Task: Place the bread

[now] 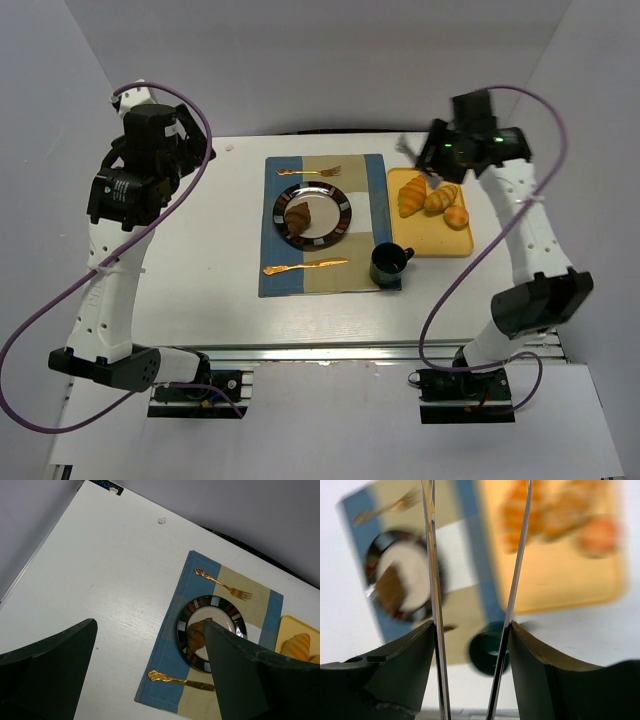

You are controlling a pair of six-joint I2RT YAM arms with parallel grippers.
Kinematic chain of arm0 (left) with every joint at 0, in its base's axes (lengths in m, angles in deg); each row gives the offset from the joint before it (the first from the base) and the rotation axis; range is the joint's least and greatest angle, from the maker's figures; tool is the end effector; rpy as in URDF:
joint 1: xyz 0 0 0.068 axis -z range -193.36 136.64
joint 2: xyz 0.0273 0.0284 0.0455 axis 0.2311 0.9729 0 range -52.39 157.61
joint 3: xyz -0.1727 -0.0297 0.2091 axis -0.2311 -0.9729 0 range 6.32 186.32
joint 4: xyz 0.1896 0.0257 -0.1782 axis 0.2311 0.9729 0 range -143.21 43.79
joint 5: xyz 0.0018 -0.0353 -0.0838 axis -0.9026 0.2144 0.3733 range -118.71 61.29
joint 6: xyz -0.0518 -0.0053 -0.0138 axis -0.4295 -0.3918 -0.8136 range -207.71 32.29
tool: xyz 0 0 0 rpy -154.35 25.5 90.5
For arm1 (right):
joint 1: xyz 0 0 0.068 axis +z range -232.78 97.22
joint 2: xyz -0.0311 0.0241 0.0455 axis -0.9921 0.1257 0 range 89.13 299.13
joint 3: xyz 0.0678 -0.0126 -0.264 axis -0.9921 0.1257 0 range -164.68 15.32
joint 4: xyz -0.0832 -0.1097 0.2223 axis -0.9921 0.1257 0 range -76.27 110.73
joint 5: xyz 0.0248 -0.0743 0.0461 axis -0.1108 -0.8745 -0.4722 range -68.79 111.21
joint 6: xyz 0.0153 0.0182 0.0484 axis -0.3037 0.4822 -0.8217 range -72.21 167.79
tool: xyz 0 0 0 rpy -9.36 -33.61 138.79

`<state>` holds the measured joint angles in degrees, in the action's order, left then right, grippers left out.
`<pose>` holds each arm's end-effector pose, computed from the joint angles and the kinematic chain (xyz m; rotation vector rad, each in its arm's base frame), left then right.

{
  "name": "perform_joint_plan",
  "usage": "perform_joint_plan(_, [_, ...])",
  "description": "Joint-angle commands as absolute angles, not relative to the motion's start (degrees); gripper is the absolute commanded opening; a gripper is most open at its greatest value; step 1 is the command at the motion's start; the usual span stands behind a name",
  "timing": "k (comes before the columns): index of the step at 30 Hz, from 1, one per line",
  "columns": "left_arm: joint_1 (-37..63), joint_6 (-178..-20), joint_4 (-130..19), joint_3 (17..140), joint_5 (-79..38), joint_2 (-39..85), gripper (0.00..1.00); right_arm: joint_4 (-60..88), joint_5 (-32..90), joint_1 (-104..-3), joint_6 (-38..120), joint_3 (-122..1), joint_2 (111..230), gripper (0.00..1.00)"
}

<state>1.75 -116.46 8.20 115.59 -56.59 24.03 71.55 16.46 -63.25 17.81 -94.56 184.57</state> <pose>0.2205 -0.0423 0.5030 -0.5265 1.9368 0.0165 0.3280 0.1130 0.4204 0.2559 2.3351 0.3351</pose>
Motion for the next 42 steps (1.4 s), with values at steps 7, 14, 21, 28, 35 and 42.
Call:
perform_joint_plan(7, [1.67,-116.45,5.5,113.2,-53.59,23.28,0.98,69.19,17.87,-82.16,25.64,-84.62,180.71,0.63])
perform_joint_plan(14, [1.67,-116.27,5.5,113.02,-53.24,23.99,0.98,66.37,19.98,-86.21,25.29,-87.41,187.12,0.63])
perform_joint_plan(21, [1.67,-115.92,6.47,113.28,-54.46,24.07,0.98,63.74,22.71,-86.21,24.67,-87.16,192.39,0.62])
perform_joint_plan(28, [1.67,-115.66,6.91,113.28,-55.17,24.86,0.98,63.12,23.41,-86.21,25.29,-86.81,195.39,0.61])
perform_joint_plan(35, [1.67,-115.66,6.73,113.46,-55.43,25.48,0.98,63.3,23.15,-86.21,25.12,-84.79,196.0,0.53])
perform_joint_plan(42, [1.66,-115.66,6.91,113.63,-55.61,26.45,0.98,63.91,22.8,-86.21,25.12,-85.22,196.88,0.37])
